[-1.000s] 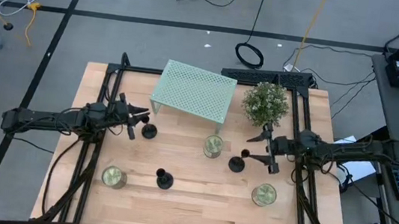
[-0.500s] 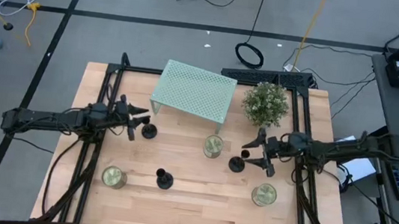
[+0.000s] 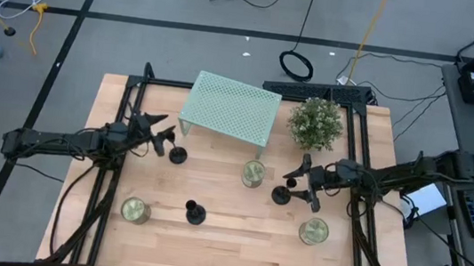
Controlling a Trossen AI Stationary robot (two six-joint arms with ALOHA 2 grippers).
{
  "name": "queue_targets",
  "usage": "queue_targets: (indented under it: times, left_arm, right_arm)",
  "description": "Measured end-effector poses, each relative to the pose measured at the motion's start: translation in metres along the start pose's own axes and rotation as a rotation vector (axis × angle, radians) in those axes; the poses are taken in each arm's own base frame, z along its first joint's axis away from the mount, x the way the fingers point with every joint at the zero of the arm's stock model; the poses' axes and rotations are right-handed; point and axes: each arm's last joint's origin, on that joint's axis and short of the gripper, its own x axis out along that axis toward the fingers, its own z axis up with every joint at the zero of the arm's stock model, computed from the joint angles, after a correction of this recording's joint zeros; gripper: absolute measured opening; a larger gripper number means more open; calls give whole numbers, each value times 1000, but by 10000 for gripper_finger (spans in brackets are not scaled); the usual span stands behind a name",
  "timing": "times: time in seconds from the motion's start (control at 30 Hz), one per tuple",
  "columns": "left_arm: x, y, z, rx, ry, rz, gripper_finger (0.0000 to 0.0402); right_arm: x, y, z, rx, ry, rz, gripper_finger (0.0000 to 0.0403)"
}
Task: Pick & Place candle stick holders
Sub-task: Put the right black candle holder on the shelf
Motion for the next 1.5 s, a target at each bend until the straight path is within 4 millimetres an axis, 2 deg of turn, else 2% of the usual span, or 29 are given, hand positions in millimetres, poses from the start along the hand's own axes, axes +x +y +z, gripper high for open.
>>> queue_targets:
  times: [0.23, 0.47, 0.57, 0.77, 0.97, 1.1, 1.2, 1.33, 1.5]
  left_arm:
    - [0, 1, 0, 0, 0, 33, 234]
    - [0, 1, 0, -2, 0, 43, 234]
    - [0, 2, -1, 2, 5, 57, 234]
    - [0, 2, -1, -6, 6, 59, 234]
    - [0, 2, -1, -6, 6, 57, 234]
    - [0, 0, -1, -6, 8, 16, 234]
    - [0, -1, -1, -6, 9, -24, 234]
    - [0, -1, -1, -6, 10, -33, 234]
    - [0, -1, -1, -2, 10, -33, 234]
  right_arm:
    - [7, -2, -10, 34, 43, -4, 157]
    - [10, -4, -4, 58, -48, -48, 25]
    - [16, -4, 2, 60, -59, -50, 24]
    - [41, -4, 46, 12, -158, -33, 23]
    - [59, -9, 110, -80, -212, -131, 23]
    - [60, -19, 167, -137, -385, -358, 29]
    - [58, -34, 193, -230, -426, -512, 27]
    - [63, -68, 204, -249, -400, -689, 23]
    - [70, -121, 190, -214, -341, -846, 24]
